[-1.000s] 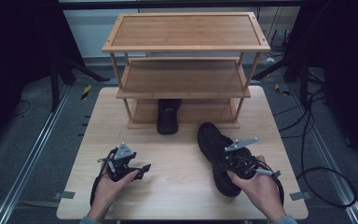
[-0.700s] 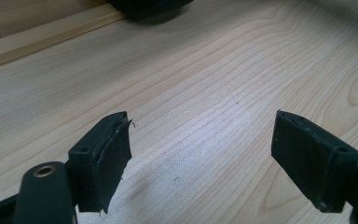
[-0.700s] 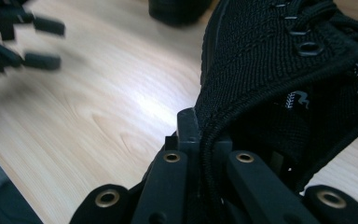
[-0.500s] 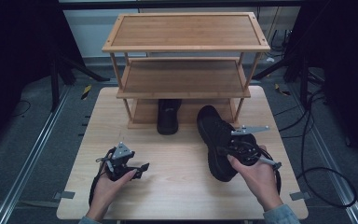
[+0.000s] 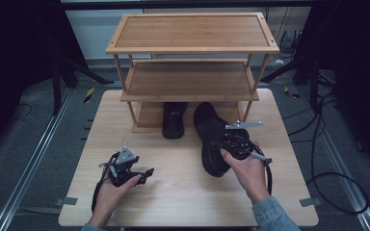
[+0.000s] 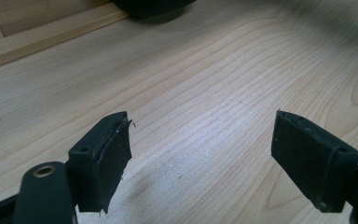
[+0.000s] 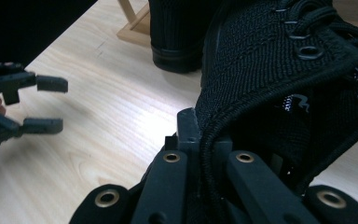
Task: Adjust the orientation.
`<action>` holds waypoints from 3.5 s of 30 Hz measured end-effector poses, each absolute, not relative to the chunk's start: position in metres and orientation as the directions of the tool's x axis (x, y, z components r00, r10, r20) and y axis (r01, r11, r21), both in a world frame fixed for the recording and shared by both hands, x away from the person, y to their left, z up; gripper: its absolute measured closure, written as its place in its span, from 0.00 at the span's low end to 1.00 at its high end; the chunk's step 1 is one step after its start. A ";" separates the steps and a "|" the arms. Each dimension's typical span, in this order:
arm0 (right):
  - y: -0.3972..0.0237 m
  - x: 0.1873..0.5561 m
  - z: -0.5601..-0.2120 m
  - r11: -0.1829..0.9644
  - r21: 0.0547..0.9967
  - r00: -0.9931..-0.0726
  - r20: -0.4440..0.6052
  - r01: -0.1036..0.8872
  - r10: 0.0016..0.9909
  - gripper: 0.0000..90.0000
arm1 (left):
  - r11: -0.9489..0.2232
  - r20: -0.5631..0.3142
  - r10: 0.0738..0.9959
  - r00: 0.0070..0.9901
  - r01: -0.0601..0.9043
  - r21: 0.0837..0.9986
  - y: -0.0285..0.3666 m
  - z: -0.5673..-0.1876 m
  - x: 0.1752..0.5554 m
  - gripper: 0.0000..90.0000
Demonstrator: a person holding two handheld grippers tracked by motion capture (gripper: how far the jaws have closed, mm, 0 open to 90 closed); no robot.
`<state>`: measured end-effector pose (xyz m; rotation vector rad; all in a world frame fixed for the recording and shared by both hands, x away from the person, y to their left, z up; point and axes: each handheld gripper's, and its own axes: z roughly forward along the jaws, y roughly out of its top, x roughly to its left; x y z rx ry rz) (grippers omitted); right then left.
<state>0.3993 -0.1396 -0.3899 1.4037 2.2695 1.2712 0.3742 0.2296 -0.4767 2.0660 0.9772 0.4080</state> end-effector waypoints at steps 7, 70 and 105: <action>-0.123 0.417 -0.399 0.160 0.752 -0.512 0.262 0.639 0.818 0.98 | -0.377 -0.048 0.760 0.648 0.501 0.779 0.231 -0.476 0.374 0.21; -0.051 0.506 -0.424 0.117 0.832 -0.338 0.089 0.542 0.937 0.83 | -0.361 -0.079 0.756 0.649 0.515 0.777 0.234 -0.481 0.376 0.21; -0.080 0.441 -0.377 0.168 0.846 -0.515 0.140 0.505 0.845 0.94 | -0.358 -0.075 0.755 0.652 0.506 0.785 0.232 -0.476 0.373 0.21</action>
